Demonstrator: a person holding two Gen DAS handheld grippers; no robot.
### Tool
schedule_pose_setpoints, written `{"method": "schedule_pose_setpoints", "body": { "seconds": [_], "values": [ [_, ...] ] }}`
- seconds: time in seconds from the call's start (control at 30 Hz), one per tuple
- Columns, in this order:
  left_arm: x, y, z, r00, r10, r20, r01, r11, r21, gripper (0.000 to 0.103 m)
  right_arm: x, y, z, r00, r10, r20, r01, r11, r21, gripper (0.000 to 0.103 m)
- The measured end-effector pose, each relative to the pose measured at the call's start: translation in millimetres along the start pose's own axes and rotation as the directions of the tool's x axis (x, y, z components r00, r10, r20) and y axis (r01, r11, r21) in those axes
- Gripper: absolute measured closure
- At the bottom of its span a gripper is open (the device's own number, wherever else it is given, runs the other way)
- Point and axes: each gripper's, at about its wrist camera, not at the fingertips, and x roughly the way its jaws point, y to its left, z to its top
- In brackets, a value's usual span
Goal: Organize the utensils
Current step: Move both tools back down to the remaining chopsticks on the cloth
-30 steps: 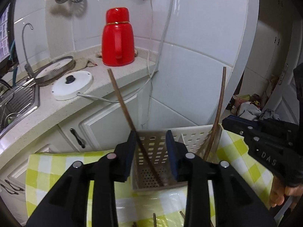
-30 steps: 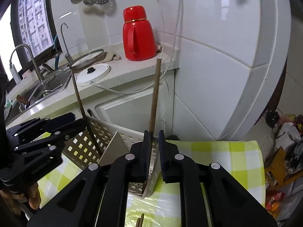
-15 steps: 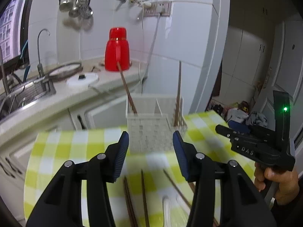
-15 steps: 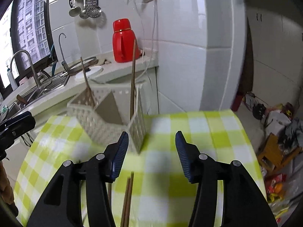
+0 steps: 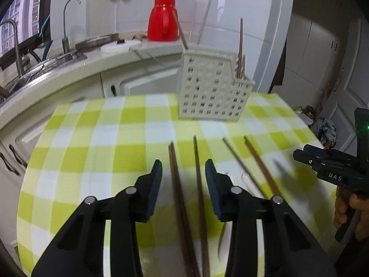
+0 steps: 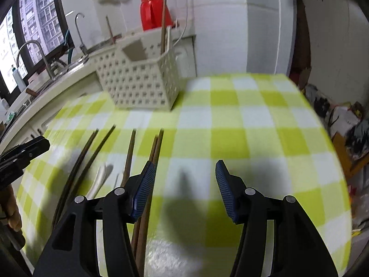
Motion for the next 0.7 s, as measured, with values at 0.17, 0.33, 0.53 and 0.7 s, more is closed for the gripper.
{"method": "schedule_pose_setpoints", "body": {
  "seconds": [0.17,0.33,0.53,0.7],
  "values": [
    [9.0,5.2,-20.6,0.999,0.012,-0.043,-0.012,1.0,-0.01,0.071,6.7,8.2,-10.5,0.999,-0.003,-0.038,0.002,1.0,-0.014,0.051],
    [12.4,9.0,-30.9,0.998,0.001,-0.061,-0.004,0.999,-0.038,0.071,15.1,16.7,-16.8,0.998,-0.001,-0.067,-0.002,0.999,-0.04,0.052],
    [9.9,7.6,-31.5,0.998,-0.003,-0.056,0.001,0.999,-0.039,0.071,29.7,22.3,-22.6,0.995,-0.001,-0.104,-0.005,0.999,-0.054,0.052],
    [11.7,7.3,-32.2,0.998,0.002,-0.058,-0.004,0.999,-0.037,0.071,35.8,23.6,-24.6,0.994,-0.017,-0.111,0.009,0.997,-0.076,0.054]
  ]
}}
